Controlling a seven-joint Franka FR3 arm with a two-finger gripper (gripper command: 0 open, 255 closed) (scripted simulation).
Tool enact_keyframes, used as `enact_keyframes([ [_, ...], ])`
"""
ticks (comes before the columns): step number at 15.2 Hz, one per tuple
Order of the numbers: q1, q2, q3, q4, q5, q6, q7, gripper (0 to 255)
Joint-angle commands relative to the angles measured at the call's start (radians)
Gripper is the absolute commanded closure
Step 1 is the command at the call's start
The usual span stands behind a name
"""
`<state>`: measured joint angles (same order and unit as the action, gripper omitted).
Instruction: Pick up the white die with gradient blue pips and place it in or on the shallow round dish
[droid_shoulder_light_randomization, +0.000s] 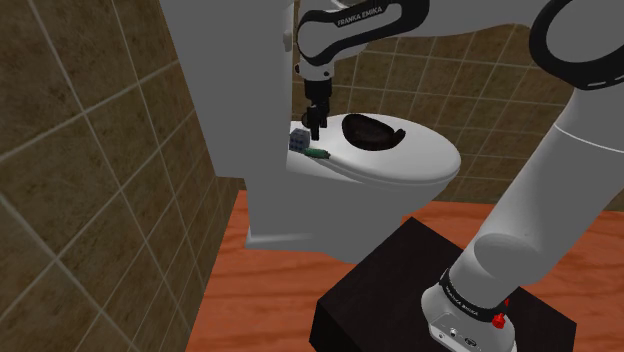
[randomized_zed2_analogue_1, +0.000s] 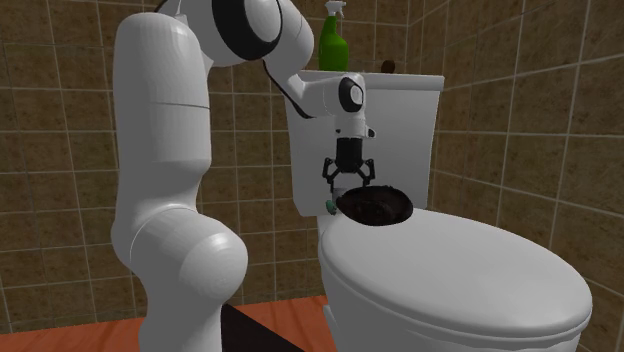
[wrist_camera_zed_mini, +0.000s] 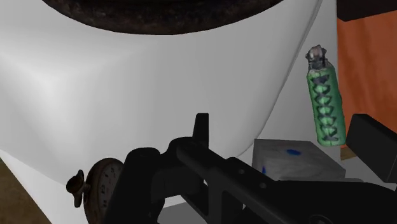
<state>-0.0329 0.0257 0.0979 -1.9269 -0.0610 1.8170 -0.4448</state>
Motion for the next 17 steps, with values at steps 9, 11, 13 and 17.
enact_keyframes([
  [9, 0.029, 0.131, 0.046, 0.066, -0.009, 0.174, 0.003, 255],
  [11, 0.035, 0.157, 0.051, 0.075, -0.012, 0.188, 0.013, 255],
  [13, 0.037, 0.101, 0.054, 0.024, -0.001, 0.187, 0.012, 255],
  [17, -0.012, 0.013, 0.016, 0.043, -0.008, -0.091, 0.003, 255],
])
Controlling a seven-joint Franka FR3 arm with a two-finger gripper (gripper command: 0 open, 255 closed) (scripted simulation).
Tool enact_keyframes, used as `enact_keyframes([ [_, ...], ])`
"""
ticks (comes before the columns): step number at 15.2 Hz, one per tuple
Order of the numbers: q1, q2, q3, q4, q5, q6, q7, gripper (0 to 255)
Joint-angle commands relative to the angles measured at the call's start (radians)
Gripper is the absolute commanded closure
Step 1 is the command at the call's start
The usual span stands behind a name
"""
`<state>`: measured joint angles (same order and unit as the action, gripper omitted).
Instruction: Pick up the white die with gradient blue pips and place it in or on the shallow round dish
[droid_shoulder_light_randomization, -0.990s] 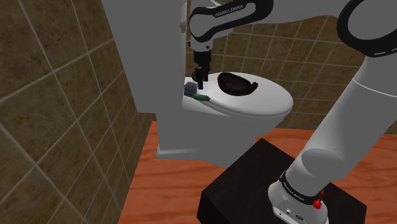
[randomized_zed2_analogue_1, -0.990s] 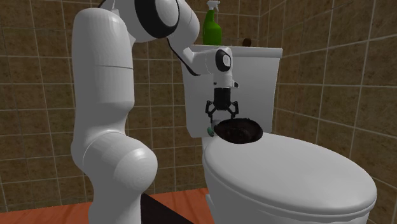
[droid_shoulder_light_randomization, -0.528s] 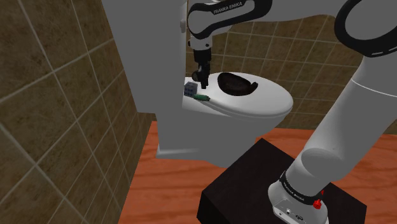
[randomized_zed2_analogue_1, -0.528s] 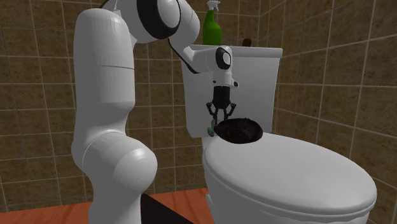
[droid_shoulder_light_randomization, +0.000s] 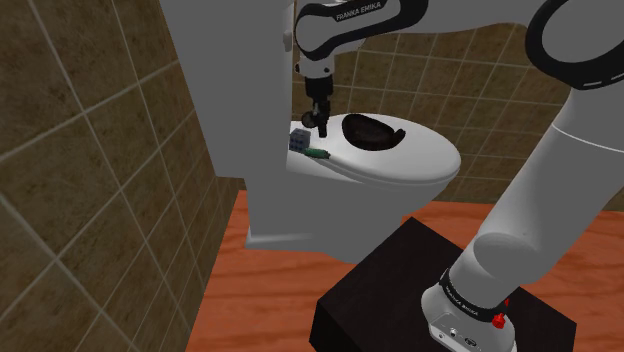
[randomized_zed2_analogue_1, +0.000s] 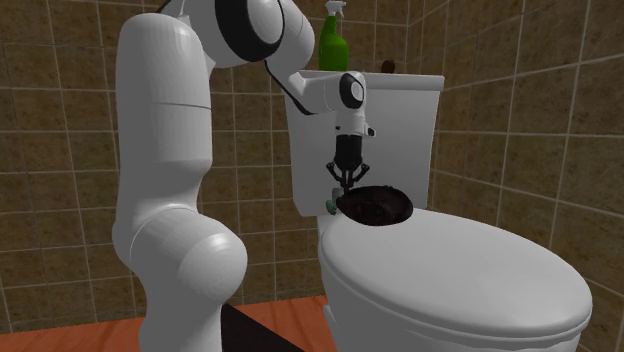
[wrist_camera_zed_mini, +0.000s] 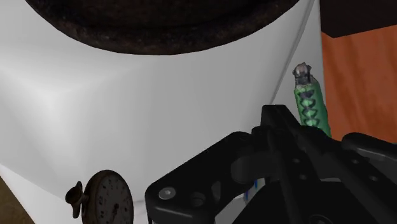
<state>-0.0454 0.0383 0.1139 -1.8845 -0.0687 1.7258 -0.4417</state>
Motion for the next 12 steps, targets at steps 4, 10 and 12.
enact_keyframes([
  [4, 0.015, -0.030, 0.014, -0.072, 0.047, 0.192, 0.102, 0],
  [10, 0.030, -0.024, 0.019, -0.143, 0.064, 0.365, 0.170, 0],
  [12, 0.032, -0.014, 0.018, -0.158, 0.063, 0.391, 0.171, 0],
])
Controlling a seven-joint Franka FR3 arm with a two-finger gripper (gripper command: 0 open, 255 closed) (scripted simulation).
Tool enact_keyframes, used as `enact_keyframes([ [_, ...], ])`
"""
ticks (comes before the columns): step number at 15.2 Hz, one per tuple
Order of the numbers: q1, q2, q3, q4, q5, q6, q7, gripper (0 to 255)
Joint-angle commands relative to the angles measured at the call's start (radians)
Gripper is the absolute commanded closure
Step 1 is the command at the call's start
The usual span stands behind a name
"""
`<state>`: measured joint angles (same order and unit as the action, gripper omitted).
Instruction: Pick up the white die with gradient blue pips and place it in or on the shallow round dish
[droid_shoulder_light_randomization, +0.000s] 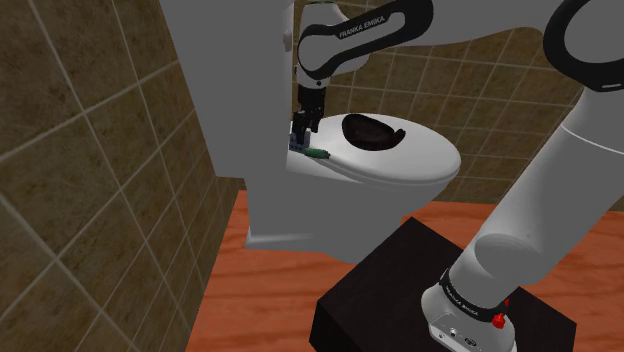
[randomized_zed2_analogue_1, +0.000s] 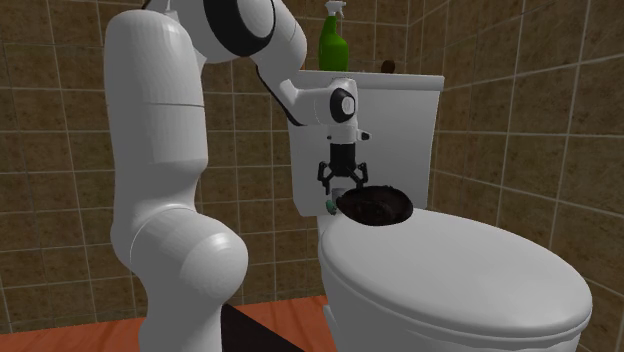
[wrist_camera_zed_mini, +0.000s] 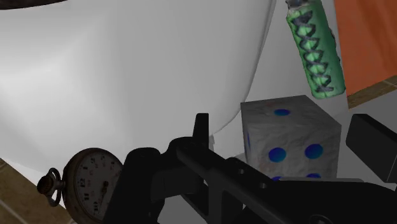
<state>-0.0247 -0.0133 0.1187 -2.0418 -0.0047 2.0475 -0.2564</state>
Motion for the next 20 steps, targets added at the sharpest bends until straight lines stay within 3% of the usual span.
enact_keyframes([
  [1, 0.012, 0.044, 0.012, -0.008, -0.002, 0.082, -0.014, 0],
  [10, 0.019, 0.047, 0.005, -0.012, -0.002, 0.089, -0.014, 0],
  [11, 0.016, 0.050, 0.002, 0.001, -0.003, 0.079, -0.020, 255],
  [20, 0.019, 0.047, 0.005, -0.012, -0.002, 0.089, -0.014, 255],
])
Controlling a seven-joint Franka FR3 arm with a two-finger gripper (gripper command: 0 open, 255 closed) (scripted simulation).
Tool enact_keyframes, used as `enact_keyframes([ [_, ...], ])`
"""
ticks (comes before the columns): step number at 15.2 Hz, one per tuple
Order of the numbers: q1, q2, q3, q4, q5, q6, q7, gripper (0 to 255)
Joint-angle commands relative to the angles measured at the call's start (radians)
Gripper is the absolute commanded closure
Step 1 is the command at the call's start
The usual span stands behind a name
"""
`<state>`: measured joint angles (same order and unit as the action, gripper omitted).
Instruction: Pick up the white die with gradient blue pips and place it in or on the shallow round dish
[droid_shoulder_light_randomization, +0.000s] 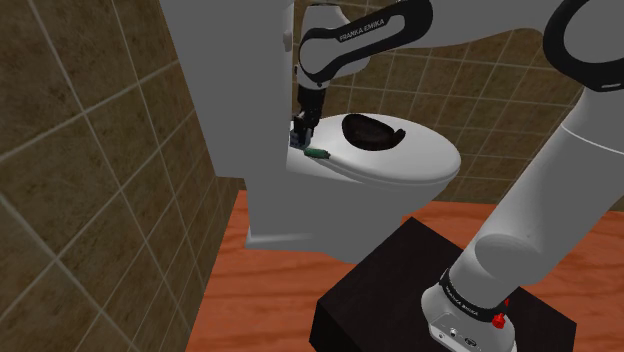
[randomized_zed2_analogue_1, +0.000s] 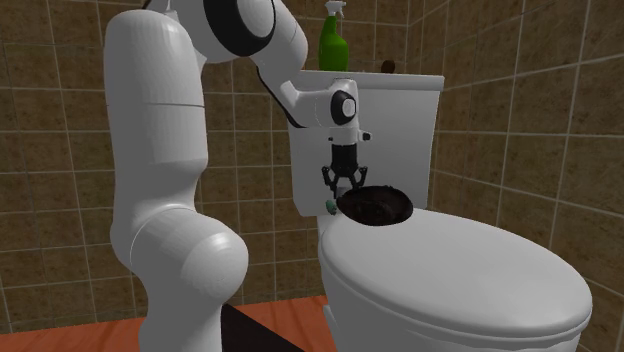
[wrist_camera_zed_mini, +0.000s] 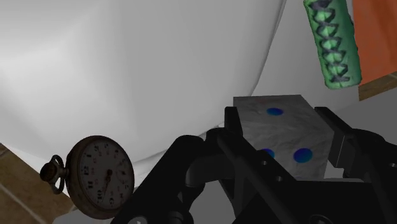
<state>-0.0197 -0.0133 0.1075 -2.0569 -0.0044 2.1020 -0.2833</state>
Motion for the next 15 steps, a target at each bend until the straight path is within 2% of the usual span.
enact_keyframes([
  [1, 0.015, 0.042, 0.015, 0.011, -0.002, 0.022, 0.012, 255],
  [15, 0.025, -0.004, 0.004, 0.148, 0.004, -0.161, 0.008, 255],
])
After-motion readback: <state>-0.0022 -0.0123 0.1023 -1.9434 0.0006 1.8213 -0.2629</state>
